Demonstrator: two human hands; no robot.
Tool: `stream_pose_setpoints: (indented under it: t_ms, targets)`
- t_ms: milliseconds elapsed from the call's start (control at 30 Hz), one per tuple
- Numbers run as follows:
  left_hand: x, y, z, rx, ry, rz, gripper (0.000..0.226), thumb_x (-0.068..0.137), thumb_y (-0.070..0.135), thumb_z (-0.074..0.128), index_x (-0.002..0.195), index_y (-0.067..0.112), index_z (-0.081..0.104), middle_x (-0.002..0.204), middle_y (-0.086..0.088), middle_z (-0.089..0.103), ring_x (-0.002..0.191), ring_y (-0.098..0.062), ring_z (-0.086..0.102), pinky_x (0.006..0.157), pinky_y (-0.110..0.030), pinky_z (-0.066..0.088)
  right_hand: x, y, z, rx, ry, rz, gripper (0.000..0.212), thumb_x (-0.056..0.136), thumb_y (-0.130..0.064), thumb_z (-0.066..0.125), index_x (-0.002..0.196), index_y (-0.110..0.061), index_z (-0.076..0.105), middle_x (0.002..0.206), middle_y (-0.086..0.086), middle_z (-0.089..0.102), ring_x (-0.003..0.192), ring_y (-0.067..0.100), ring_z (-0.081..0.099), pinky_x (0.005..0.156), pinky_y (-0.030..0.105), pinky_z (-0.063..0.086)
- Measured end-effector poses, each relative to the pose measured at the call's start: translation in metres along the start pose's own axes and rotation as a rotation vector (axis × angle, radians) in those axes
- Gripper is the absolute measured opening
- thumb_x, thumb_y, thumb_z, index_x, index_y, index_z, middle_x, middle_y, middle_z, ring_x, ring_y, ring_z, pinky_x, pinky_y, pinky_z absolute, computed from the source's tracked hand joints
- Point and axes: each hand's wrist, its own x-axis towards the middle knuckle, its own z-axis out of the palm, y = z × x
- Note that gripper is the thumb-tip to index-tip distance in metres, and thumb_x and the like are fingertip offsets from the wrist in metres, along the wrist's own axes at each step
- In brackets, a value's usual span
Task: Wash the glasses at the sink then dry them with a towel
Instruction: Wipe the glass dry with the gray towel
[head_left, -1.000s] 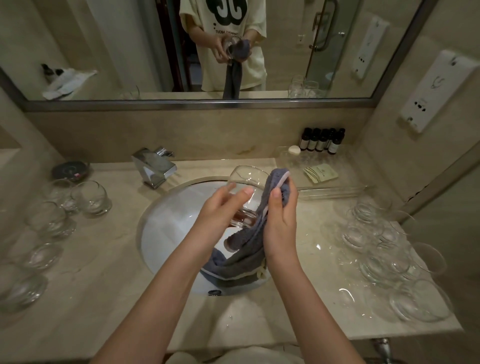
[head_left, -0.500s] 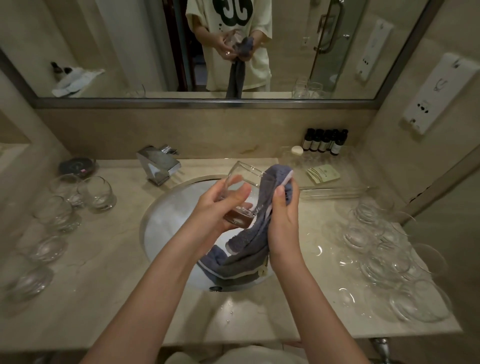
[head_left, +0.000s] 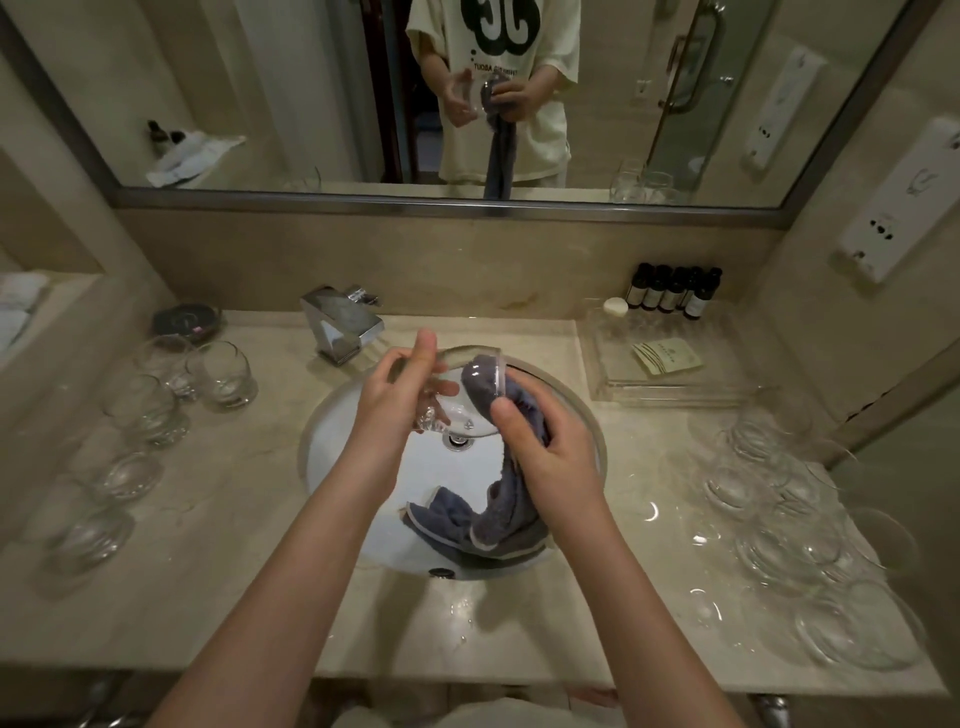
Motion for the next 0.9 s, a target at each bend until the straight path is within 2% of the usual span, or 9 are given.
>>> stream_pose_setpoints:
  t_ms: [133,233,333,467,567,667,733,800,900]
  targets:
    - [0.006,0.009,0.004,0.189,-0.017,0.143,0.028,0.093,0.04,0.059,0.082,0.015,0.064,0.078,0.004,0.071,0.077,-0.012,0.065,0.073,-0.026,0.05,-0.001,0.001,0.006,-0.011,-0.147,0.082,0.04,0.067,-0.05,0.072,0.105,-0.041,0.066,0.101,-0.015,0.073,0.099,0.0,0.066,0.085,0.015,0.047]
    - [0.01,0.017,0.01,0.418,-0.079,0.287,0.032,0.086,0.044,0.062,0.073,0.014,0.065,0.061,0.011,0.066,0.062,-0.004,0.061,0.064,-0.02,0.046,-0.001,0.004,0.009,0.01,-0.197,0.11,0.032,0.07,-0.033,0.078,0.099,-0.04,0.069,0.091,-0.012,0.074,0.091,0.004,0.067,0.083,0.02,0.05]
    - [0.01,0.016,0.014,0.486,-0.093,0.391,0.031,0.08,0.043,0.057,0.073,0.013,0.065,0.061,0.004,0.064,0.057,-0.004,0.061,0.061,-0.024,0.046,0.002,0.007,0.005,0.096,-0.218,0.169,0.031,0.068,-0.037,0.078,0.099,-0.034,0.073,0.095,-0.005,0.074,0.095,0.012,0.068,0.091,0.032,0.051]
    - [0.011,-0.001,0.008,0.472,-0.138,0.637,0.029,0.085,0.04,0.053,0.078,0.014,0.061,0.068,0.001,0.063,0.067,-0.022,0.066,0.062,-0.033,0.049,0.007,0.005,-0.006,0.227,-0.286,0.316,0.058,0.077,-0.063,0.065,0.104,-0.012,0.072,0.097,0.005,0.072,0.097,0.016,0.066,0.093,0.032,0.049]
    - [0.015,-0.015,0.0,0.51,-0.174,0.902,0.031,0.09,0.032,0.048,0.084,0.005,0.063,0.071,0.002,0.062,0.068,-0.013,0.062,0.06,-0.026,0.047,0.007,0.003,-0.011,0.222,-0.279,0.4,0.064,0.088,-0.065,0.047,0.104,-0.008,0.072,0.095,0.01,0.074,0.093,0.018,0.068,0.09,0.033,0.05]
    - [0.017,-0.016,0.001,0.397,-0.252,0.669,0.041,0.09,0.044,0.043,0.084,0.009,0.064,0.075,0.005,0.066,0.076,-0.003,0.064,0.071,-0.019,0.046,0.006,0.006,-0.005,0.126,-0.178,0.387,0.046,0.088,-0.056,0.05,0.085,-0.019,0.077,0.09,0.01,0.075,0.089,0.018,0.069,0.09,0.038,0.051]
    - [0.016,-0.004,0.002,0.385,-0.261,0.225,0.054,0.09,0.061,0.039,0.085,0.015,0.067,0.08,-0.002,0.071,0.077,-0.019,0.067,0.071,-0.031,0.051,0.006,0.009,-0.002,0.049,-0.112,0.332,0.049,0.085,-0.063,0.05,0.081,-0.022,0.078,0.088,0.007,0.076,0.089,0.019,0.07,0.089,0.039,0.051]
    - [0.016,0.006,0.003,0.474,-0.29,-0.187,0.059,0.092,0.068,0.035,0.088,0.017,0.064,0.072,-0.003,0.069,0.059,-0.022,0.062,0.054,-0.027,0.046,0.006,0.014,-0.002,-0.089,-0.135,0.243,0.07,0.08,-0.075,0.045,0.091,-0.012,0.076,0.089,0.012,0.074,0.091,0.027,0.068,0.089,0.044,0.051]
    - [0.014,0.002,0.01,0.555,-0.163,-0.077,0.047,0.094,0.061,0.043,0.081,0.021,0.062,0.067,0.007,0.06,0.057,-0.015,0.052,0.051,-0.024,0.039,0.007,0.009,-0.004,-0.1,-0.153,0.261,0.06,0.086,-0.071,0.042,0.088,-0.024,0.078,0.086,-0.001,0.076,0.092,0.011,0.069,0.087,0.03,0.052]
